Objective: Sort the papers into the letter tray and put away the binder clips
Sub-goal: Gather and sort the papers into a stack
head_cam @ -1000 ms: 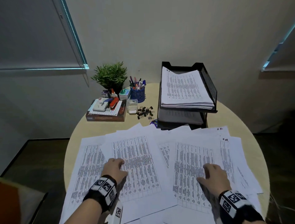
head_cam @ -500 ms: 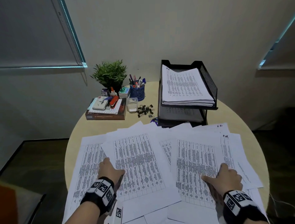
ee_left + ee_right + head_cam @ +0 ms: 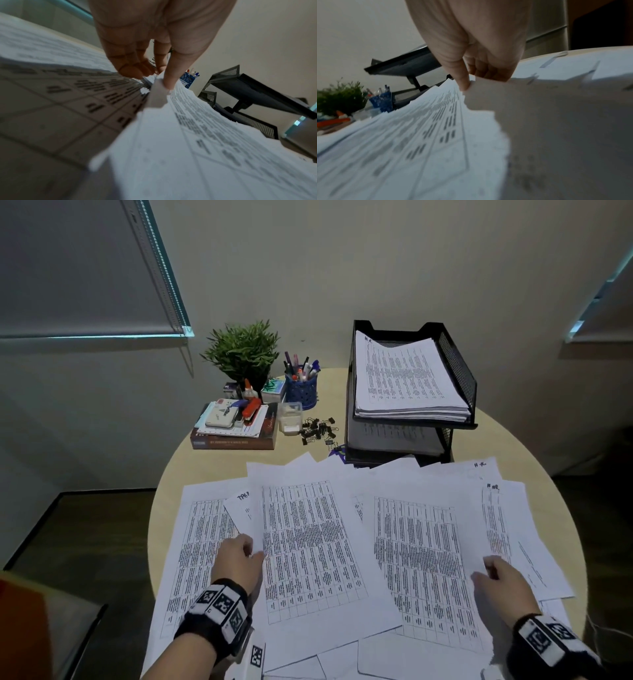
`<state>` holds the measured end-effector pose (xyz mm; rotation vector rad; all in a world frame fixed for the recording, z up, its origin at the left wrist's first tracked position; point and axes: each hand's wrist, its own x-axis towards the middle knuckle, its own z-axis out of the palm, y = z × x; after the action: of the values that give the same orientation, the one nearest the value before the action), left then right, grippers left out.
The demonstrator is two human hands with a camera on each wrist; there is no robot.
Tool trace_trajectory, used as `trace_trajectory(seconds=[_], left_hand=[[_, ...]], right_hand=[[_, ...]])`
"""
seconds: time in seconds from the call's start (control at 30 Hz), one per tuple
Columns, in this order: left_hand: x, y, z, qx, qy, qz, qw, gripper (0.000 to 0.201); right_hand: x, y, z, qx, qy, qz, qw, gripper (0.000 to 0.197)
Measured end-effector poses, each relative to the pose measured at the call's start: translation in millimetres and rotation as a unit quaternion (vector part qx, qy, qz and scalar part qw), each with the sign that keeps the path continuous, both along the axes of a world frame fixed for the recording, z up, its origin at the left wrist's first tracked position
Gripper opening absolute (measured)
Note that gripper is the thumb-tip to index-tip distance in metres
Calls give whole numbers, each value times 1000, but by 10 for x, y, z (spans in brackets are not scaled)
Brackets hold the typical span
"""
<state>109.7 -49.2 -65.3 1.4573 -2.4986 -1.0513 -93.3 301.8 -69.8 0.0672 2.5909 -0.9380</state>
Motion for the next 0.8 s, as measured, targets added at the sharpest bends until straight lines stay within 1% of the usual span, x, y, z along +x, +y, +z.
trace_trajectory(seconds=[0.07, 0.1, 0.17, 0.23, 0.3, 0.37, 0.4, 0.47, 0.53, 0.6, 0.67, 0.7, 0.73, 0.8], left_hand=[[-13, 52, 33, 35, 38, -10, 999, 18], [-35, 86, 42, 54, 51, -30, 997, 15], [-84, 164, 60, 104, 68, -65, 990, 12], [-124, 253, 73, 157, 87, -70, 981, 20], [-152, 348, 51, 231, 105, -47, 966, 26], [-151, 436, 40, 266, 99, -43, 958, 24], [-143, 472, 31, 280, 93, -48, 954, 20], [-119, 494, 8, 289, 74, -71, 952, 12], [-99, 464, 2, 262, 48, -115, 957, 13], [-81, 406, 20, 227, 23, -168, 959, 14], [-69, 361, 56, 212, 9, -204, 956, 12], [-66, 353, 64, 211, 5, -215, 954, 12], [-66, 358, 74, 214, 2, -224, 951, 11], [-90, 406, 80, 197, -10, -229, 953, 19]], right_hand=[[11, 31, 60, -64, 9, -15, 998, 6], [35, 24, 93, -99, 5, -14, 995, 4], [118, -45, 164, -141, -15, 0, 990, 21], [162, -127, 135, -143, -27, 23, 989, 34], [201, -237, 115, -139, -29, 44, 989, 35], [220, -305, 79, -139, -37, 55, 988, 33], [229, -325, 70, -140, -34, 56, 988, 32], [270, -354, 92, -143, -25, 40, 989, 33], [269, -304, 67, -159, -15, 3, 987, 31], [261, -235, 71, -182, -24, -42, 982, 24], [249, -175, 96, -174, -21, -45, 983, 27], [234, -161, 91, -176, -32, -44, 983, 23], [260, -190, 151, -184, -43, -49, 981, 14], [328, -216, 165, -217, -91, -30, 971, 42]])
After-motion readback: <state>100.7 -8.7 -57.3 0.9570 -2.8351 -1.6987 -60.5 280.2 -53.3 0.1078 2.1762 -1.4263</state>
